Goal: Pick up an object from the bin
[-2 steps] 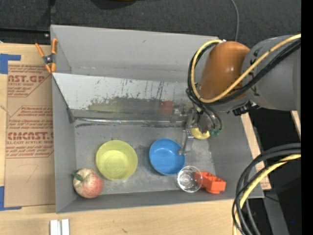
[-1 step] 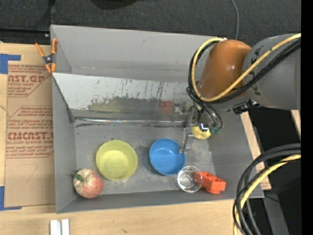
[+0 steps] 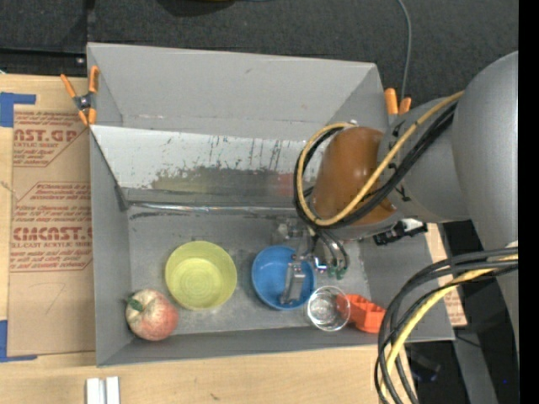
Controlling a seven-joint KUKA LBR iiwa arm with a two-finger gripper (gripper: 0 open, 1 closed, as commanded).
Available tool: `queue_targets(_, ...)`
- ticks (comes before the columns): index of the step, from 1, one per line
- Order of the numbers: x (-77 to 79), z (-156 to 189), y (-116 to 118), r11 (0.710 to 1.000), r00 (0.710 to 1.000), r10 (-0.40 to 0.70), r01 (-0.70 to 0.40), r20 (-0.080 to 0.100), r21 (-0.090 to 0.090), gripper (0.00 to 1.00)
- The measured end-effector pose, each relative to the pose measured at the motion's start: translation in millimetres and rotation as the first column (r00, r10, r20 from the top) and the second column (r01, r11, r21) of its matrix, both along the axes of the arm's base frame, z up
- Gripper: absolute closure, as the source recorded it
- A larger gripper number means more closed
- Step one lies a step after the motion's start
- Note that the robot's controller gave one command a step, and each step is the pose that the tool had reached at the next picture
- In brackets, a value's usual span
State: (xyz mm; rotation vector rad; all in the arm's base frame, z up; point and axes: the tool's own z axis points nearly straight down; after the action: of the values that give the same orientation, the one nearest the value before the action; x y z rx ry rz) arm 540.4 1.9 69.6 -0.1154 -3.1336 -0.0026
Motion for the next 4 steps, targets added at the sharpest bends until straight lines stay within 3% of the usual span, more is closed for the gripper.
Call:
queue_targets(1, 14.3, 68, -4, 0.98, 0.98, 0.197, -0.197, 0.013, -0.003, 0.0)
queue_targets(2, -0.6, -1, 1, 1.0, 1.0, 0.0, 0.0, -0.001, 0.002, 0.0)
queue_targets(3, 10.8, 0, 3, 0.997, 0.997, 0.078, -0.077, 0.014, -0.003, 0.0)
queue_targets(4, 0.4, -1, 2, 1.0, 1.0, 0.0, 0.0, 0.002, 0.003, 1.0)
